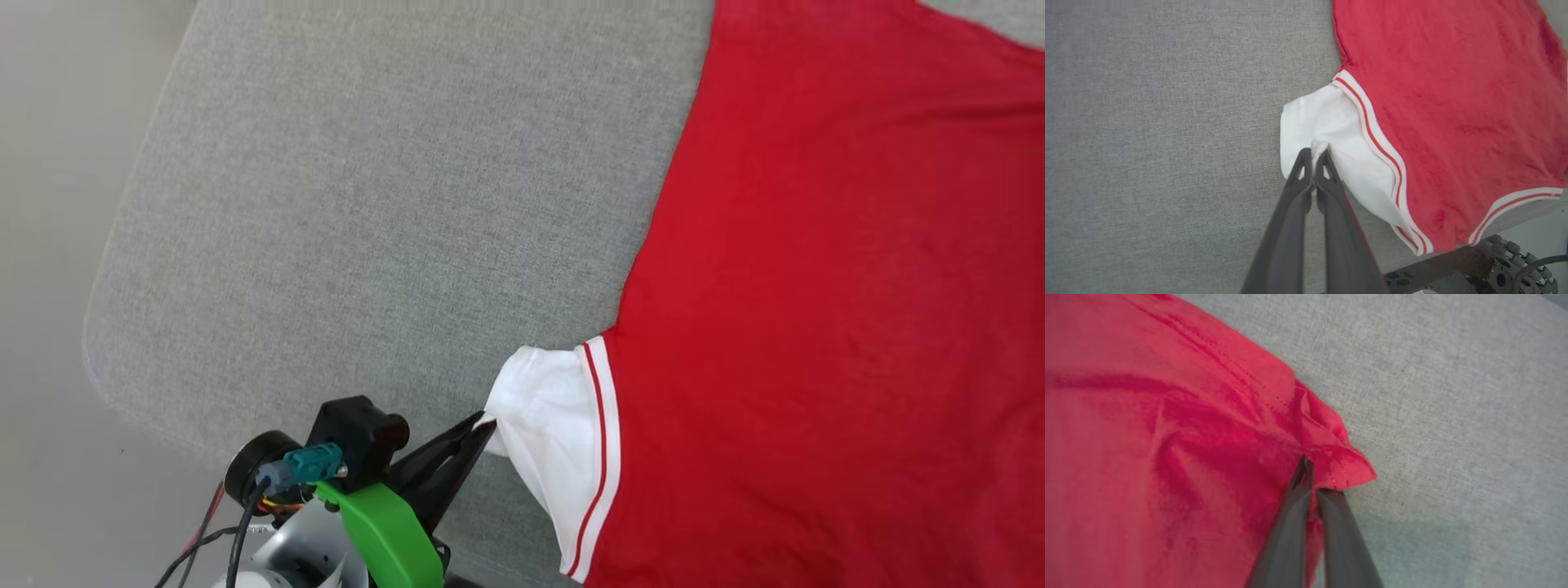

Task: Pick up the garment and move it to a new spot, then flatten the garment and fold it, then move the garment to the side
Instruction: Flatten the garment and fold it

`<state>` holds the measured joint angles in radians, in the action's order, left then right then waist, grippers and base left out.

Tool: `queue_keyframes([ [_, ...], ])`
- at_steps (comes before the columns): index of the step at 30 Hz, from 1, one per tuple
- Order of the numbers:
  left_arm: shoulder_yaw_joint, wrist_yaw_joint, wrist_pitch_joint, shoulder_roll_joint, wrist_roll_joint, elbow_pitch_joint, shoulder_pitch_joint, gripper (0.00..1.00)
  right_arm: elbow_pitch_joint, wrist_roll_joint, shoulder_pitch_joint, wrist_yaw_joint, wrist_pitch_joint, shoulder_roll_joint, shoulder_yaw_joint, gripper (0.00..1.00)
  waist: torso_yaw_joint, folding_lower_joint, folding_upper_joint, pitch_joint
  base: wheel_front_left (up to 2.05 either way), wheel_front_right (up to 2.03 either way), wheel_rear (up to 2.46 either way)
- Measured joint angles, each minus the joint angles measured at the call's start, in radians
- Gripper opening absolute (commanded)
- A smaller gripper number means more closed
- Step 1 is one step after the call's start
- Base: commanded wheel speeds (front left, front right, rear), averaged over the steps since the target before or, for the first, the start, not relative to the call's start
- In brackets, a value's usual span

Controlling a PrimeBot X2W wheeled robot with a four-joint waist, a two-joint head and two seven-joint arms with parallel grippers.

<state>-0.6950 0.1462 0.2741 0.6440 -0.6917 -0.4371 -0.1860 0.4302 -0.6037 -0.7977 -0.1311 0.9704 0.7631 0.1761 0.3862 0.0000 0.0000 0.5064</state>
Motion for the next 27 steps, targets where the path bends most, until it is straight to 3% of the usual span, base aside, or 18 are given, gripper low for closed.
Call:
queue_keyframes([
  [15,-0.006,0.04,0.035,0.022,-0.02,0.001,0.033,0.0,0.015,-0.087,0.37,0.0,-0.123,-0.056,-0.068,0.0,-0.095,0.0,0.0,-0.23,0.0,0.0,0.0],
  [27,0.021,0.052,-0.039,0.009,-0.061,0.088,0.097,0.0,-0.19,-0.11,0.683,0.0,-0.167,-0.099,-0.18,0.0,-0.19,-0.0001,0.0001,-0.386,0.0,0.0,0.0],
])
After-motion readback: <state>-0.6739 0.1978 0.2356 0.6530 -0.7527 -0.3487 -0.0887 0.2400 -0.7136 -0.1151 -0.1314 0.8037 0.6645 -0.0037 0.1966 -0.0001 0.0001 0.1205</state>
